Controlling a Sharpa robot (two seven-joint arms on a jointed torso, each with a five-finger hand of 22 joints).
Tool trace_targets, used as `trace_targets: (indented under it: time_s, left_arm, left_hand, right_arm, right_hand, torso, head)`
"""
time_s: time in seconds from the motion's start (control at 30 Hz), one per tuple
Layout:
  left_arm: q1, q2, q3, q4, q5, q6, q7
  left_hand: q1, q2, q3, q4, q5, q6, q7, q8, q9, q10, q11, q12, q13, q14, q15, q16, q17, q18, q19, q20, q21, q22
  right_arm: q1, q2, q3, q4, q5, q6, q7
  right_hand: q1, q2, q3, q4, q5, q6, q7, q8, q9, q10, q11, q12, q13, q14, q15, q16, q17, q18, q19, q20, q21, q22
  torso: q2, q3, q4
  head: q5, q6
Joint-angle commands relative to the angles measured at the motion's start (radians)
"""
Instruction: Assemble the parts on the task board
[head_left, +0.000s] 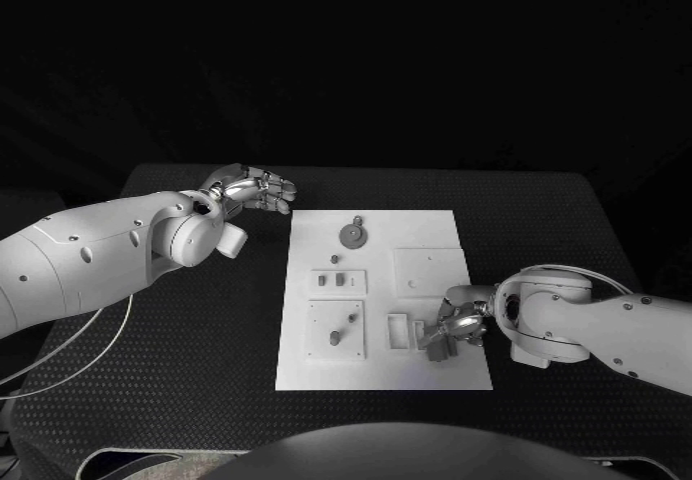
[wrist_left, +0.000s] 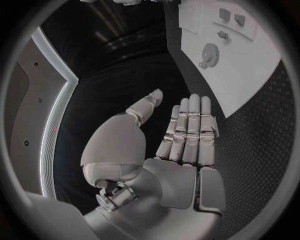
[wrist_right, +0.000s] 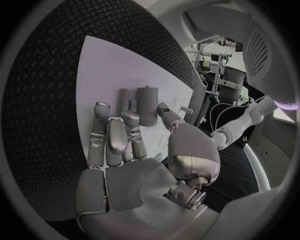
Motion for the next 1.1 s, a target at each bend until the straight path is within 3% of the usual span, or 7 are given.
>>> trace_targets:
  time_s: [0.03, 0.43, 0.8, 1.1]
  left_arm:
    - [0.001, 0.001, 0.001, 0.002, 0.006, 0.014, 0.003]
    - [0.001, 0.003, 0.0, 0.002, 0.006, 0.015, 0.002]
    - [0.001, 0.007, 0.0, 0.004, 0.006, 0.019, -0.002]
    - [0.001, 0.008, 0.0, 0.004, 0.006, 0.021, -0.003]
  left_hand:
    - [-0.009, 0.001, 0.001, 0.005, 0.002, -0.007, 0.001, 0.006, -0.001, -0.008, -0.002, 0.007, -0.001, 0.006, 0.001, -0.004, 0.001, 0.007, -0.001, 0.002, 0.006, -0.001]
    - [-0.01, 0.001, 0.001, 0.006, 0.001, -0.007, 0.001, 0.006, -0.001, -0.009, -0.002, 0.007, -0.001, 0.006, 0.001, -0.005, 0.003, 0.007, -0.002, 0.002, 0.006, -0.001]
    - [-0.01, 0.001, 0.001, 0.007, 0.001, -0.007, 0.001, 0.006, -0.001, -0.009, -0.002, 0.008, -0.001, 0.006, 0.002, -0.007, 0.004, 0.007, -0.002, 0.003, 0.006, -0.002]
    - [-0.011, 0.001, 0.001, 0.008, 0.001, -0.007, 0.001, 0.006, -0.002, -0.009, -0.002, 0.008, -0.002, 0.005, 0.002, -0.008, 0.005, 0.007, -0.003, 0.003, 0.006, -0.002]
  right_arm:
    - [0.007, -0.005, -0.003, 0.02, 0.049, -0.047, 0.011]
    - [0.057, -0.008, 0.0, 0.04, 0.182, -0.085, 0.019]
    - [0.061, 0.062, -0.002, -0.008, 0.238, -0.039, -0.038]
    - [0.06, 0.105, -0.021, -0.032, 0.249, -0.033, -0.049]
  right_hand:
    - [0.008, 0.033, 0.085, -0.089, 0.005, 0.011, 0.001, 0.006, -0.002, 0.01, 0.0, -0.003, -0.002, 0.002, -0.003, 0.003, -0.001, 0.015, 0.002, 0.005, 0.004, 0.018]
    - [-0.012, 0.034, 0.094, -0.093, 0.005, 0.021, -0.001, 0.002, -0.005, 0.016, -0.002, -0.003, -0.004, 0.009, -0.004, 0.008, 0.001, 0.015, 0.007, 0.003, 0.006, 0.018]
    - [-0.021, 0.031, 0.096, -0.093, 0.005, 0.022, -0.001, -0.001, -0.006, 0.017, -0.002, -0.004, -0.005, 0.007, -0.005, 0.008, -0.004, 0.015, 0.007, 0.003, 0.005, 0.018]
    - [-0.029, 0.031, 0.098, -0.092, 0.005, 0.023, -0.001, -0.003, -0.007, 0.017, -0.002, -0.004, -0.005, 0.006, -0.004, 0.009, -0.005, 0.015, 0.006, 0.003, 0.005, 0.018]
  torso:
    - [0.0, -0.0004, -0.0013]
    - [0.0, -0.0004, 0.0015]
    - [0.0, -0.0016, 0.0]
    - [0.0, 0.0008, 0.0013]
  head:
    - [0.001, 0.001]
    - [-0.001, 0.005]
    - [0.0, 0.007]
    - [0.006, 0.003]
